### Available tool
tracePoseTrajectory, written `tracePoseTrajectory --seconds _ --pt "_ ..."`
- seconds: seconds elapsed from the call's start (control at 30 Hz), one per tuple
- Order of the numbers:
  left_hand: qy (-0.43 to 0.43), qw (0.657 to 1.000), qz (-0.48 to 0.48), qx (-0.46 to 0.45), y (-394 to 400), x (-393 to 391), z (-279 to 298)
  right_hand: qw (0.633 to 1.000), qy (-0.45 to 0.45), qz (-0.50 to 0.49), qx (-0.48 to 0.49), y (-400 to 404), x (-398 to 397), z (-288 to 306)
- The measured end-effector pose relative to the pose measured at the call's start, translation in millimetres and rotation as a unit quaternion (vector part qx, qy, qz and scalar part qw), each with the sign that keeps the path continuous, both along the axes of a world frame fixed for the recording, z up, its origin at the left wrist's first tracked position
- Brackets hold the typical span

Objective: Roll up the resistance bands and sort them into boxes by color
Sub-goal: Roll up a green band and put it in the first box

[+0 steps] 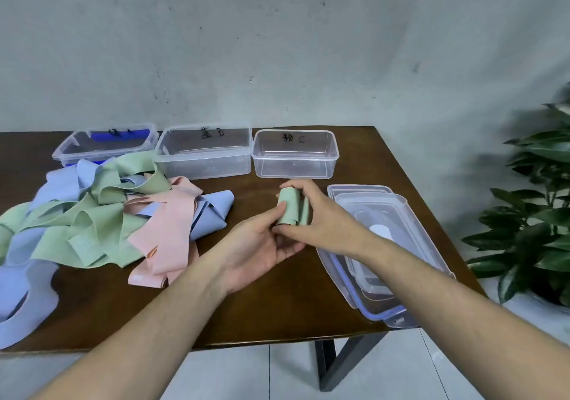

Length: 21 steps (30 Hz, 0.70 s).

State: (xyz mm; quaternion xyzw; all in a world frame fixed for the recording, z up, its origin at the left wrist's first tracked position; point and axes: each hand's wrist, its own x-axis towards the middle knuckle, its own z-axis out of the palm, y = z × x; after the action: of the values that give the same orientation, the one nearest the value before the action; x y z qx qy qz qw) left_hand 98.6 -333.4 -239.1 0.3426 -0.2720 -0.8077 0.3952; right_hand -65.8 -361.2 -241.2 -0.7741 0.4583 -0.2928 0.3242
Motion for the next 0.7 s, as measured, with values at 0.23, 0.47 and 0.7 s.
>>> tracePoseTrajectory --seconds 0.23,0.47,0.7 --pt "0.033 0.998 0.057 0.022 -7 1 6 0.997 0.053 0.002 -0.063 -17 3 5" --pt "0.031 0.998 0.051 0.031 -32 31 15 0.992 0.061 -0.059 -0.091 -35 30 11" --pt "-0.019 0.998 0.062 0.004 -72 90 22 0.996 0.044 -0.031 -0.077 -60 83 15"
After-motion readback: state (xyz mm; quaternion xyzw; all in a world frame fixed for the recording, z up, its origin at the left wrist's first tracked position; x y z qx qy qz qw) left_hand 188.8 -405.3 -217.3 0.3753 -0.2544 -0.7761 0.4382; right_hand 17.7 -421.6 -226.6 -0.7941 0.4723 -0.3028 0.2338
